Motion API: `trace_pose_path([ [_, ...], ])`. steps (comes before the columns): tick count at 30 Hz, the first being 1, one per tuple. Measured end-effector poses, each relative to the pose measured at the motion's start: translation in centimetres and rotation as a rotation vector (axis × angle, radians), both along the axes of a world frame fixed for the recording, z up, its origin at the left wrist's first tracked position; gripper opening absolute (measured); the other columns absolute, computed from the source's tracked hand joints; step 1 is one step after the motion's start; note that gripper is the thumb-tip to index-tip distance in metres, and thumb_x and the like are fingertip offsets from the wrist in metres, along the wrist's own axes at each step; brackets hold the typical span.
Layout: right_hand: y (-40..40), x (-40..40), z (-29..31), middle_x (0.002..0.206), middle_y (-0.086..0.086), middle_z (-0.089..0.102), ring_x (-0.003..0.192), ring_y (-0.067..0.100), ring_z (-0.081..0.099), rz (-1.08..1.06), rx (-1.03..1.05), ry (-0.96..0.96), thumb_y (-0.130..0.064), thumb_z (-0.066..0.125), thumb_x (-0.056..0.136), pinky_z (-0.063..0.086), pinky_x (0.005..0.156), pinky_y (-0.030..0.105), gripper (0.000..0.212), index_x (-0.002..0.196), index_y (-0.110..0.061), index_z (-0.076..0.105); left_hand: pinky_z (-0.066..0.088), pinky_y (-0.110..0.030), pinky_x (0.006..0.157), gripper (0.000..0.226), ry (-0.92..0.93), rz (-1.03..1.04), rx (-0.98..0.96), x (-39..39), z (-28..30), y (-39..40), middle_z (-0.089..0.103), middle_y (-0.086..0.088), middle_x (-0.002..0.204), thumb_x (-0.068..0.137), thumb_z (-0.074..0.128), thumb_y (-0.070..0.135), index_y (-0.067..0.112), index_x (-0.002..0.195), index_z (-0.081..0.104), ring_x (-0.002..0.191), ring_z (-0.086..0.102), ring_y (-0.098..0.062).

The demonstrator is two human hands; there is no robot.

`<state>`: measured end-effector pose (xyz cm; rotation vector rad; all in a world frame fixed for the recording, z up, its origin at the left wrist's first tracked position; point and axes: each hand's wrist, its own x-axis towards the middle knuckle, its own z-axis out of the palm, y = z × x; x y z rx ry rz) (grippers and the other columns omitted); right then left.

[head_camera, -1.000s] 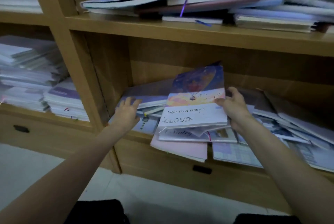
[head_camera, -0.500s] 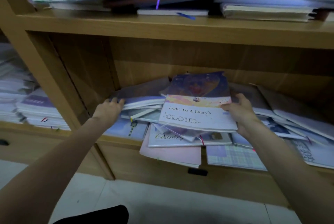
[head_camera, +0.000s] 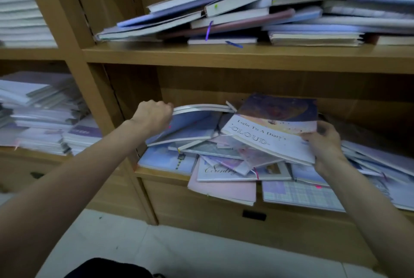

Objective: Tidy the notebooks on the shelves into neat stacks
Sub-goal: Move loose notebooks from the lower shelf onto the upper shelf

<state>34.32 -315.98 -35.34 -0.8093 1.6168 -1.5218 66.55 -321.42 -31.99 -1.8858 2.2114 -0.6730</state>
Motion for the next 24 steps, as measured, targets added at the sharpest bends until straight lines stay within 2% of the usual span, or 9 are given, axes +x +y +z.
trace_pose_path([
  [5, -0.1, -0.2, 0.0, 0.129, 0.011, 0.052, 0.113, 0.031, 0.053, -0.012, 0.004, 0.128, 0.002, 0.049, 0.092, 0.045, 0.097, 0.047, 0.045, 0.134, -0.011, 0.04, 0.041, -0.036, 0.07, 0.027, 0.149, 0.034, -0.003, 1.4, 1.3, 0.9, 0.061, -0.015, 0.109, 0.097, 0.043, 0.029, 0.007, 0.11, 0.053, 0.098, 0.059, -0.036],
  [8, -0.1, 1.4, -1.4, 0.127, 0.012, 0.052, 0.112, 0.031, 0.051, -0.018, 0.039, 0.204, 0.0, 0.046, 0.092, 0.043, 0.099, 0.049, 0.048, 0.136, -0.018, 0.036, 0.037, -0.033, 0.068, 0.025, 0.128, 0.037, -0.01, 0.6, 1.2, 2.0, 0.061, -0.015, 0.11, 0.097, 0.045, 0.026, 0.006, 0.109, 0.055, 0.1, 0.058, -0.036],
  [11, 1.1, 3.0, -3.2, 0.121, 0.015, 0.05, 0.106, 0.025, 0.048, -0.006, 0.029, 0.187, -0.002, 0.043, 0.095, 0.04, 0.099, 0.043, 0.052, 0.142, -0.018, 0.028, 0.035, -0.032, 0.067, 0.022, 0.08, 0.021, -0.01, -1.5, -0.6, 3.6, 0.062, -0.014, 0.11, 0.095, 0.046, 0.021, 0.007, 0.107, 0.056, 0.101, 0.059, -0.036],
  [13, 1.9, 3.1, -3.9, 0.125, 0.011, 0.049, 0.114, 0.03, 0.049, -0.026, 0.009, 0.155, -0.004, 0.044, 0.096, 0.041, 0.1, 0.045, 0.053, 0.143, -0.022, 0.027, 0.037, -0.033, 0.067, 0.021, 0.1, 0.036, -0.022, -1.8, -1.2, 4.3, 0.062, -0.013, 0.109, 0.094, 0.048, 0.023, 0.007, 0.106, 0.057, 0.1, 0.06, -0.035],
  [15, 2.1, 2.3, -3.6, 0.133, 0.009, 0.048, 0.119, 0.031, 0.048, -0.063, -0.011, 0.16, -0.006, 0.045, 0.096, 0.041, 0.101, 0.045, 0.052, 0.143, -0.023, 0.029, 0.04, -0.034, 0.07, 0.022, 0.17, 0.074, -0.035, -0.9, -0.7, 4.1, 0.062, -0.015, 0.109, 0.094, 0.048, 0.023, 0.007, 0.104, 0.057, 0.1, 0.059, -0.036],
  [17, 2.3, 1.6, -2.5, 0.141, 0.006, 0.042, 0.125, 0.028, 0.044, -0.067, -0.052, 0.206, -0.006, 0.044, 0.097, 0.038, 0.1, 0.036, 0.053, 0.145, -0.021, 0.028, 0.042, -0.036, 0.074, 0.025, 0.272, 0.113, -0.047, 0.2, 0.2, 3.2, 0.061, -0.019, 0.109, 0.094, 0.048, 0.024, 0.003, 0.103, 0.058, 0.101, 0.058, -0.039],
  [19, 2.7, 1.5, -1.3, 0.14, 0.002, 0.042, 0.123, 0.023, 0.043, -0.042, -0.083, 0.27, -0.006, 0.042, 0.098, 0.034, 0.091, 0.028, 0.053, 0.147, -0.02, 0.025, 0.044, -0.039, 0.077, 0.028, 0.41, 0.162, -0.051, 0.9, 1.2, 2.4, 0.061, -0.022, 0.108, 0.094, 0.048, 0.025, 0.0, 0.101, 0.059, 0.1, 0.057, -0.041],
  [22, 2.3, 2.8, -0.4, 0.119, 0.001, 0.048, 0.103, 0.019, 0.049, 0.023, -0.058, 0.339, -0.004, 0.041, 0.097, 0.039, 0.087, 0.031, 0.053, 0.146, -0.019, 0.027, 0.042, -0.038, 0.073, 0.029, 0.561, 0.209, -0.066, 0.4, 1.6, 1.6, 0.062, -0.023, 0.103, 0.094, 0.049, 0.023, -0.003, 0.1, 0.058, 0.097, 0.058, -0.041],
  [24, 0.9, 4.3, -0.6, 0.13, 0.007, 0.052, 0.115, 0.028, 0.051, 0.076, -0.026, 0.387, -0.002, 0.042, 0.094, 0.043, 0.093, 0.036, 0.054, 0.144, -0.017, 0.031, 0.043, -0.038, 0.072, 0.029, 0.579, 0.207, -0.066, -0.5, 1.2, 1.8, 0.063, -0.022, 0.102, 0.094, 0.049, 0.023, -0.003, 0.101, 0.058, 0.095, 0.059, -0.041],
])
